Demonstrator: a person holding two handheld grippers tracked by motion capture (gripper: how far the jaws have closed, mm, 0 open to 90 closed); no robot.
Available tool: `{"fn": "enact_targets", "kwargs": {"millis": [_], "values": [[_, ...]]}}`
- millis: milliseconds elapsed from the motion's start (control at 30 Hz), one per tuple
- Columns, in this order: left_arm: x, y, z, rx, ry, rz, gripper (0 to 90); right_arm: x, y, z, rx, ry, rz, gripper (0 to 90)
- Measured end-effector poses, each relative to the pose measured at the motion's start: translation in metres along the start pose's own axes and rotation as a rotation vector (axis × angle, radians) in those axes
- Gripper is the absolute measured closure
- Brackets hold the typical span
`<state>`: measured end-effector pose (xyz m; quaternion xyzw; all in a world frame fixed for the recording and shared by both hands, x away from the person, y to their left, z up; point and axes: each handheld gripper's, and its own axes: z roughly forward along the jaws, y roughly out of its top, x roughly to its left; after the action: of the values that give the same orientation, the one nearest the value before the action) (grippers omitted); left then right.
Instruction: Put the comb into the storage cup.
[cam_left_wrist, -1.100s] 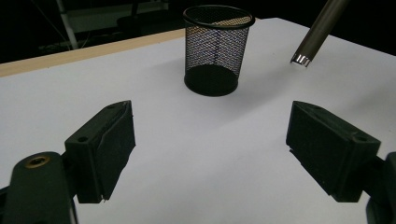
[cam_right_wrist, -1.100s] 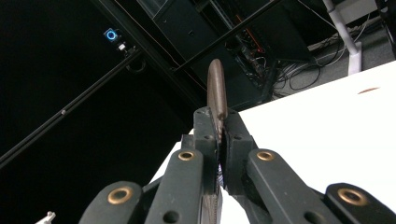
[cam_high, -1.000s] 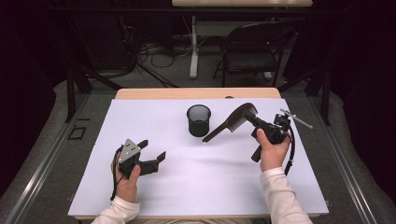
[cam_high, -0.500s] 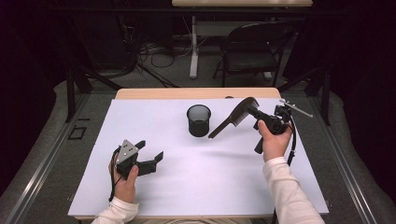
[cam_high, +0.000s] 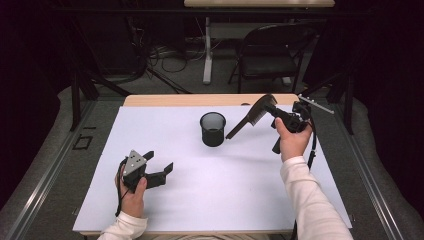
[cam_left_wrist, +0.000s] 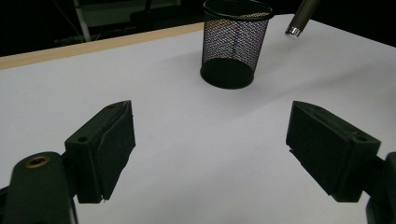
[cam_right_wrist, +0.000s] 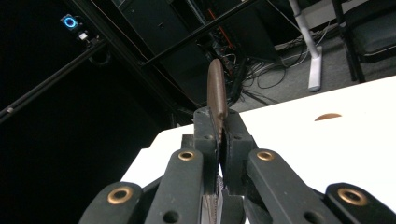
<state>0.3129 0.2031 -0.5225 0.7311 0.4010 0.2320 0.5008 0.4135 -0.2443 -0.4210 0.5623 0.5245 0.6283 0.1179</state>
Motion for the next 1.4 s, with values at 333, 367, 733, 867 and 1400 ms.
{"fn": "enact_targets", "kwargs": {"millis": [333,367,733,867,1400], "values": [[0.001,0.0,-0.001,0.0,0.002,0.0,15.6,0.014,0.018,0.009,0.001,-0.036,-0.055,87.2],[0.001,0.0,-0.001,0.0,0.002,-0.001,15.6,0.016,0.02,0.01,0.0,-0.037,-0.059,87.2],[0.001,0.0,-0.001,-0.001,0.004,0.0,15.6,0.028,0.036,0.012,-0.014,-0.051,-0.088,87.1],[0.002,0.0,-0.001,-0.002,0.005,0.0,15.6,0.032,0.04,0.012,-0.021,-0.053,-0.094,87.1],[0.002,0.0,-0.001,-0.002,0.004,-0.005,15.6,0.049,0.046,0.021,-0.03,-0.034,-0.108,87.1]]}}
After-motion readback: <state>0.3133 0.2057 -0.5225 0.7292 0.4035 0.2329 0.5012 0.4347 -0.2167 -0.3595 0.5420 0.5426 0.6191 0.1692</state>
